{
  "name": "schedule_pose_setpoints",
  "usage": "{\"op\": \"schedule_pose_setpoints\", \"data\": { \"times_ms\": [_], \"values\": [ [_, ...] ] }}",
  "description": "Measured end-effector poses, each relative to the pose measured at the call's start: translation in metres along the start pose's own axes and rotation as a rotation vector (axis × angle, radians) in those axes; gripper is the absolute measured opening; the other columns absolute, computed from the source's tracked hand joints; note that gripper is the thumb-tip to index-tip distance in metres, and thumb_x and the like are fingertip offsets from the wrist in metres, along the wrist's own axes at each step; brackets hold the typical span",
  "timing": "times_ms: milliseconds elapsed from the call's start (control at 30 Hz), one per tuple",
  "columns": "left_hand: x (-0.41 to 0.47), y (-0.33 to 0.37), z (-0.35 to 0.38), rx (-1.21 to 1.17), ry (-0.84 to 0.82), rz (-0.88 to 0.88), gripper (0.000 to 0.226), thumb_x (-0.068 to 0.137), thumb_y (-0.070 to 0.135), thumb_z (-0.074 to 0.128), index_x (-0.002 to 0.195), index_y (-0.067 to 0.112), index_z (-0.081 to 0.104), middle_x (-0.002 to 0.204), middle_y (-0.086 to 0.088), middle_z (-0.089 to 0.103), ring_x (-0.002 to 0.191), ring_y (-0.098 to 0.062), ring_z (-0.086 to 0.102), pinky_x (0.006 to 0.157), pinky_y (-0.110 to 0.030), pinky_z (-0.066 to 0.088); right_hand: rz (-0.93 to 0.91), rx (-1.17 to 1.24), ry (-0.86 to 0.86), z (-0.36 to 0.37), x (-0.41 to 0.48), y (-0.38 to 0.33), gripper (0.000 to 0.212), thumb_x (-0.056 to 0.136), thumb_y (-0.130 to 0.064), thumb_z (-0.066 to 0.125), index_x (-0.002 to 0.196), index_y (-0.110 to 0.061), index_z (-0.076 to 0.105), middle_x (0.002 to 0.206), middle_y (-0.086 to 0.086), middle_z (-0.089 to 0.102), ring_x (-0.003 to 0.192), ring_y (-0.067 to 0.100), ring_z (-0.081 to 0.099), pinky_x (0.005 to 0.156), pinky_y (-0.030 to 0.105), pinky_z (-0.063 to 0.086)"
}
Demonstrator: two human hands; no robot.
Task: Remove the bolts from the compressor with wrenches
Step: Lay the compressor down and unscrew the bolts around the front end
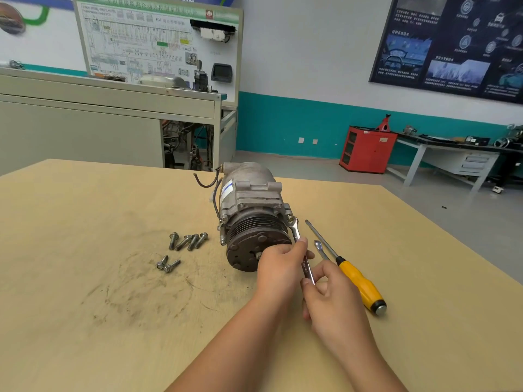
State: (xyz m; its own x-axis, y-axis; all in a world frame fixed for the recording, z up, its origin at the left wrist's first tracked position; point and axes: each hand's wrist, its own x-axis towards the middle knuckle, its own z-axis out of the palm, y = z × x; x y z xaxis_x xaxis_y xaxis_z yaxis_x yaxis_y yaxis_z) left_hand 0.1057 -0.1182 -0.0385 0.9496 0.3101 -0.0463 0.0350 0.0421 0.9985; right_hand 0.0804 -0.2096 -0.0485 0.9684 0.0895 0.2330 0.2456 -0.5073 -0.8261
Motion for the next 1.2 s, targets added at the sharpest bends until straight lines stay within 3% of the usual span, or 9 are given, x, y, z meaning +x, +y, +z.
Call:
{"op": "schedule_pose_setpoints", "data": {
  "times_ms": [100,167,267,467,600,733,867,1000,1200],
  "values": [
    [0.001,-0.002,0.0,0.066,0.014,0.065,0.036,0.089,0.042,0.059,0.066,0.016,0.07,0.032,0.009,0.041,0.033,-0.003,0.036,0.048,-0.024,0.031,-0.067,-0.129,0.026,-0.002,0.001,0.001,0.021,0.092,-0.016,0.054,0.075,-0.02,0.042,0.059,0.003,0.057,0.051,0.015,0.047,0.048,0.024,0.037],
    [0.002,-0.003,0.0,0.125,0.022,0.114,0.037,0.09,0.042,0.057,0.068,0.016,0.072,0.033,0.009,0.041,0.033,-0.003,0.036,0.048,-0.024,0.03,-0.127,-0.222,0.068,-0.002,0.0,0.0,0.023,0.092,-0.017,0.054,0.08,-0.025,0.036,0.055,-0.007,0.046,0.047,0.004,0.039,0.041,0.011,0.034],
    [0.004,-0.006,0.002,0.169,0.019,0.145,0.04,0.095,0.038,0.05,0.066,0.02,0.07,0.041,0.006,0.038,0.036,-0.005,0.033,0.049,-0.026,0.028,-0.165,-0.302,0.107,-0.005,-0.001,-0.001,0.024,0.09,-0.016,0.055,0.082,-0.027,0.035,0.05,-0.009,0.037,0.044,0.005,0.034,0.049,0.007,0.037],
    [0.009,-0.007,0.006,0.114,-0.042,0.113,0.044,0.099,0.033,0.041,0.07,0.019,0.072,0.054,-0.001,0.038,0.052,-0.013,0.036,0.057,-0.029,0.029,0.047,0.006,-0.016,-0.011,0.01,0.005,0.024,0.093,-0.019,0.052,0.072,-0.008,0.054,0.045,-0.006,0.04,0.045,0.011,0.034,0.046,0.025,0.028],
    [0.009,-0.006,0.007,0.032,-0.107,0.057,0.047,0.1,0.034,0.037,0.075,0.014,0.071,0.041,0.009,0.035,0.041,-0.007,0.033,0.054,-0.028,0.028,0.089,0.202,-0.035,-0.018,0.01,0.001,0.021,0.093,-0.012,0.051,0.073,-0.011,0.055,0.039,0.0,0.048,0.032,0.015,0.04,0.038,0.021,0.034],
    [0.009,-0.005,0.008,0.021,-0.097,0.053,0.049,0.099,0.039,0.04,0.08,0.001,0.066,0.045,0.008,0.032,0.045,-0.011,0.028,0.055,-0.029,0.024,0.038,0.188,0.048,-0.02,0.009,0.0,0.025,0.09,-0.011,0.054,0.067,-0.018,0.054,0.039,-0.001,0.047,0.031,0.013,0.039,0.037,0.02,0.035],
    [0.007,-0.006,0.007,0.118,-0.009,0.143,0.047,0.089,0.05,0.053,0.069,0.007,0.059,0.062,-0.009,0.03,0.057,-0.018,0.026,0.06,-0.031,0.021,-0.073,-0.006,0.159,-0.017,0.009,0.0,0.029,0.087,-0.012,0.06,0.064,-0.026,0.049,0.046,-0.005,0.047,0.041,0.006,0.043,0.042,0.015,0.032],
    [0.007,-0.004,0.006,0.154,-0.021,0.17,0.038,0.09,0.042,0.054,0.072,0.01,0.063,0.064,-0.01,0.034,0.062,-0.019,0.029,0.063,-0.031,0.024,-0.16,-0.159,0.222,-0.012,0.004,0.001,0.024,0.088,-0.016,0.059,0.072,-0.03,0.048,0.048,-0.011,0.044,0.044,0.003,0.045,0.052,0.013,0.037],
    [0.007,-0.003,0.008,0.101,-0.067,0.112,0.042,0.097,0.028,0.043,0.065,0.017,0.068,0.044,0.001,0.046,0.046,-0.013,0.047,0.059,-0.029,0.034,0.12,0.212,0.004,-0.013,0.009,-0.002,0.032,0.096,-0.018,0.042,0.074,-0.01,0.063,0.036,-0.011,0.034,0.04,0.006,0.028,0.044,0.021,0.022]
  ]
}}
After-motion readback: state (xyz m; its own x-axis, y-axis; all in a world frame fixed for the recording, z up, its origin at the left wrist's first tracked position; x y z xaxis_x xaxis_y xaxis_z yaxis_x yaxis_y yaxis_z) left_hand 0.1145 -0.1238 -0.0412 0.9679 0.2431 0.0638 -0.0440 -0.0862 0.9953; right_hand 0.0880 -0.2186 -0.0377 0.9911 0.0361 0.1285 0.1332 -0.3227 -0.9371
